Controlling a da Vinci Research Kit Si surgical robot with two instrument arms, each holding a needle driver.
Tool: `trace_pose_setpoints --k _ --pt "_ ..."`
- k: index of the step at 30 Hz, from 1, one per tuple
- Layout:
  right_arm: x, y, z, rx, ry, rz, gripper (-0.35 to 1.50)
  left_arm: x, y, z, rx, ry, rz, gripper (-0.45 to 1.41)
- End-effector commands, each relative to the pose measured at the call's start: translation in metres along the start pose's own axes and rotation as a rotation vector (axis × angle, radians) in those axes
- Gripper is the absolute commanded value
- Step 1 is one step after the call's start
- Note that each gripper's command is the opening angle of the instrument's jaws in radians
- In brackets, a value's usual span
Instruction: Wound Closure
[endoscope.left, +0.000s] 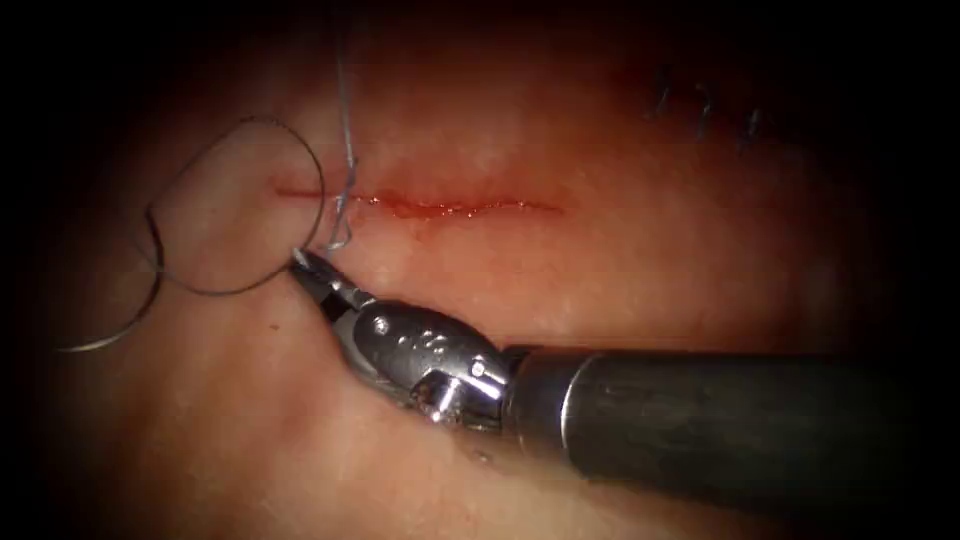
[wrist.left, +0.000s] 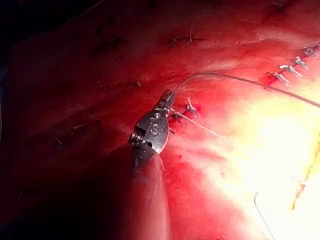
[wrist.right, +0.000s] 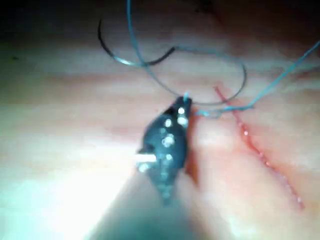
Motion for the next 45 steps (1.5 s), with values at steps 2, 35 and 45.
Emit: trace_pose_setpoints --k 2,35,45 --pt "-0.0003 -0.0007 0.0007 0.001 0.0 0.0 -0.35 -0.0001 -0.001 0.001 0.008 0.002 0.005 -0.45" --pt "-0.0021 -0.0056 -0.0023 0.126 -0.063 -0.037 -0.35 0.0013 -0.0042 0.0031 0.083 0.027 0.064 -0.45" --pt "-0.0036 -0.0073 -0.0031 0.164 -0.09 -0.059 -0.35 0.0015 -0.0042 0.0036 0.092 0.021 0.068 -0.45"
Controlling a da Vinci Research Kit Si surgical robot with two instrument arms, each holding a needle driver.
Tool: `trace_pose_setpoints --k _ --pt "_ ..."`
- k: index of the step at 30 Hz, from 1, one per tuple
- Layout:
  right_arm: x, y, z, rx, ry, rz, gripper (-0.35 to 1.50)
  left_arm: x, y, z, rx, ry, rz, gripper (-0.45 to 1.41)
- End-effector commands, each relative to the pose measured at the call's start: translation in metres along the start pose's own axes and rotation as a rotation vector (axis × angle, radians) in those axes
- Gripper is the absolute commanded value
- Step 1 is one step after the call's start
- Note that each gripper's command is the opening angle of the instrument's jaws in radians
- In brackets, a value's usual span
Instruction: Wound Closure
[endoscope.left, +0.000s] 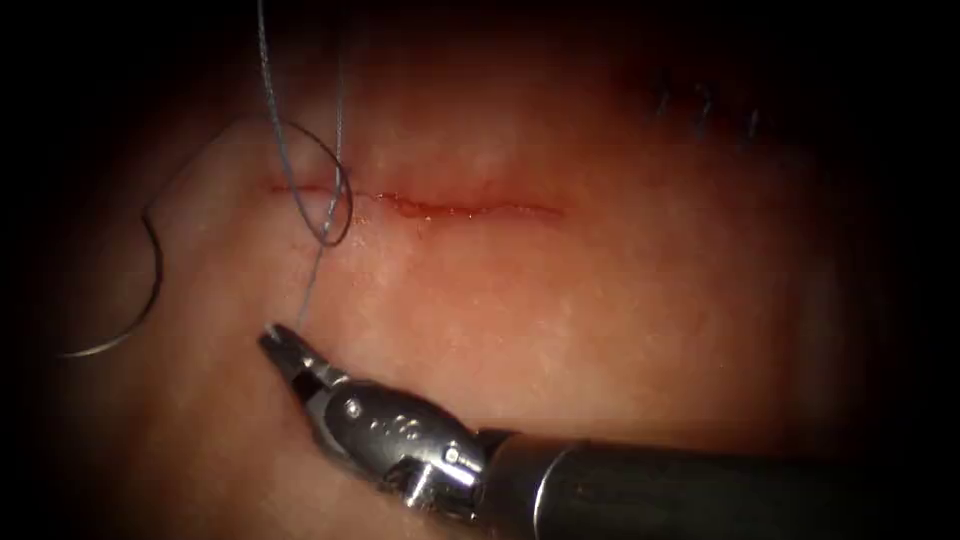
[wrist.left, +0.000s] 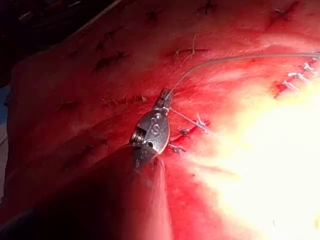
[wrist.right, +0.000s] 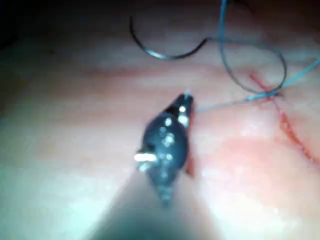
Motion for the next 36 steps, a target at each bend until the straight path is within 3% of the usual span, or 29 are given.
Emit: trace_pose_setpoints --k 1,29,36 --pt "-0.0006 -0.0008 0.0006 0.008 -0.004 0.002 -0.35 -0.0001 -0.0008 0.0009 0.004 0.002 0.004 -0.45" --pt "-0.0017 -0.0021 0.0014 0.07 -0.046 0.015 -0.35 -0.0003 -0.0001 0.0008 -0.011 0.017 0.014 -0.45" --pt "-0.0009 -0.0008 0.0019 0.079 0.013 0.027 -0.35 0.0009 0.0025 -0.0001 -0.078 0.074 0.009 -0.45"
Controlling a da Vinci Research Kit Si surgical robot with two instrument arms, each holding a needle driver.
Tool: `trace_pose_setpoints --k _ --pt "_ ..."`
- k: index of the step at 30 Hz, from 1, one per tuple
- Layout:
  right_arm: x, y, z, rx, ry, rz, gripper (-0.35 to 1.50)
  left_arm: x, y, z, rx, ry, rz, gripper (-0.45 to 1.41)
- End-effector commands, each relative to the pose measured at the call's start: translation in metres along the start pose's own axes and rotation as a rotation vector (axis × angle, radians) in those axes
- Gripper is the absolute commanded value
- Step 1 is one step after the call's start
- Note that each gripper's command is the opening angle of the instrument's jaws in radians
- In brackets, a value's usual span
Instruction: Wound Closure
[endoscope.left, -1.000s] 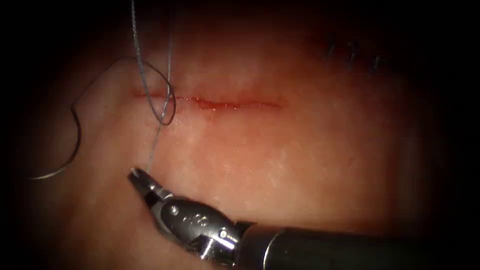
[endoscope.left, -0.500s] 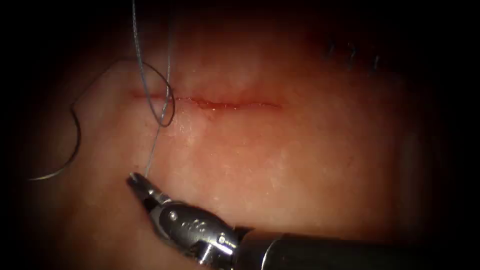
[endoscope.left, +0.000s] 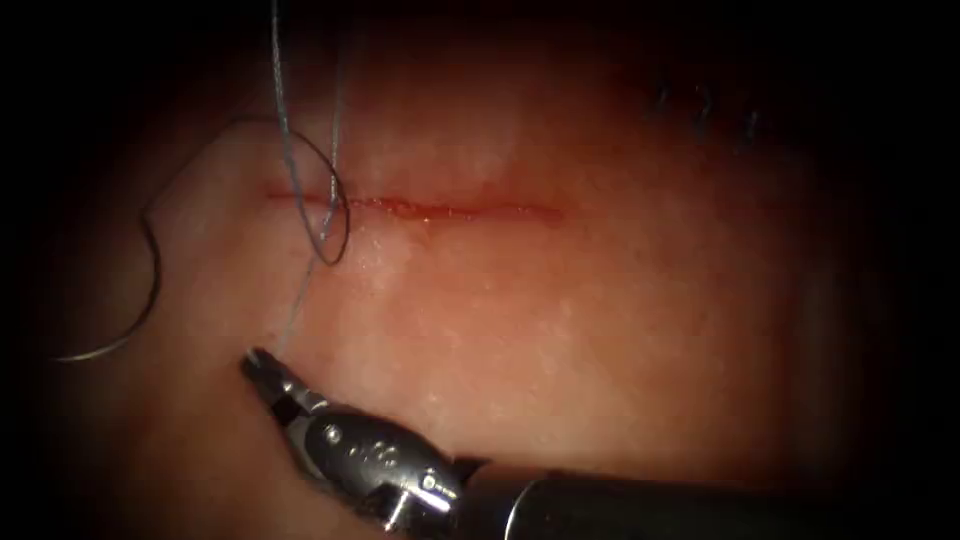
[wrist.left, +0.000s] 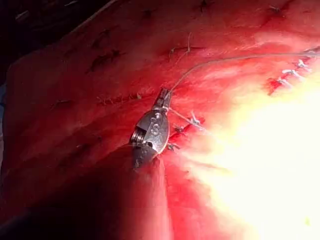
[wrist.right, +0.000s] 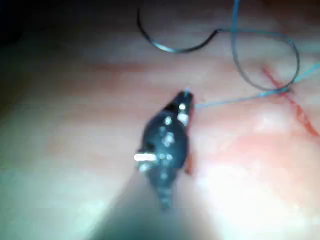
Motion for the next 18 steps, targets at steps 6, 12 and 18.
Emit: trace_pose_setpoints --k 6,12,18 --pt "0.0018 0.0016 -0.0005 0.011 0.04 -0.007 0.69 0.0035 0.003 -0.001 -0.085 0.073 -0.018 -0.45" --pt "0.0019 0.0015 -0.0019 0.04 0.042 -0.008 0.96 0.0068 0.0042 -0.0025 -0.108 0.135 -0.03 -0.45" --pt "0.0014 0.0015 -0.0044 0.097 0.043 -0.019 1.4 0.0102 0.0047 -0.0041 -0.139 0.201 -0.052 -0.45"
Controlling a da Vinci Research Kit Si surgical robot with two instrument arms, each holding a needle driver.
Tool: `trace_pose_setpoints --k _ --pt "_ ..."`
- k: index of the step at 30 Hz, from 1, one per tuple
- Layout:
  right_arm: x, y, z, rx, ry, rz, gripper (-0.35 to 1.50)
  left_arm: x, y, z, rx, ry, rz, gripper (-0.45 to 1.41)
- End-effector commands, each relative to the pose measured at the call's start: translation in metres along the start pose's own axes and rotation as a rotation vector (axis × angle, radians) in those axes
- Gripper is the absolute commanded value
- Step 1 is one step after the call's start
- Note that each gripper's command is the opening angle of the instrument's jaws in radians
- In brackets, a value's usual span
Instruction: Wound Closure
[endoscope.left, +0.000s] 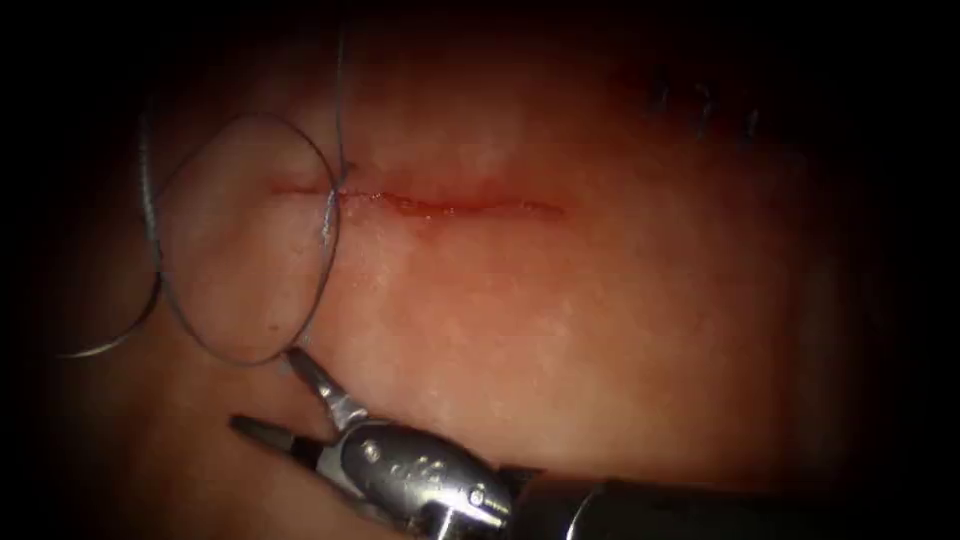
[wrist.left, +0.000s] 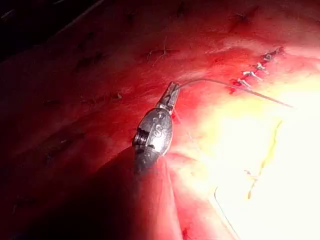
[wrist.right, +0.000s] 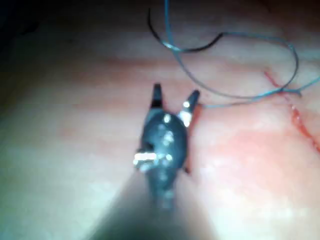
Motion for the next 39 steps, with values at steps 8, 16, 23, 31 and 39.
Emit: trace_pose_setpoints --k 8,16,23,31,39 --pt "-0.0013 0.0015 -0.0052 0.122 -0.042 -0.021 1.15 0.003 0.0023 0.0001 -0.046 0.05 -0.006 -0.45" --pt "0.003 0.0069 -0.0067 0.122 -0.037 -0.004 0.86 0.0051 0.0066 -0.0003 -0.077 0.078 -0.002 -0.45" --pt "0.0048 0.0093 -0.0042 0.107 -0.025 0.012 0.31 0.0059 0.0112 -0.0008 -0.097 0.093 0.022 -0.45" --pt "0.0041 0.0136 0.0004 0.107 -0.001 0.017 0.21 0.0048 0.0165 -0.0019 -0.116 0.094 -0.004 -0.45" --pt "0.0045 0.018 0.0063 0.128 0.008 0.0 0.09 0.0029 0.0204 -0.0028 -0.124 0.084 -0.039 -0.45"
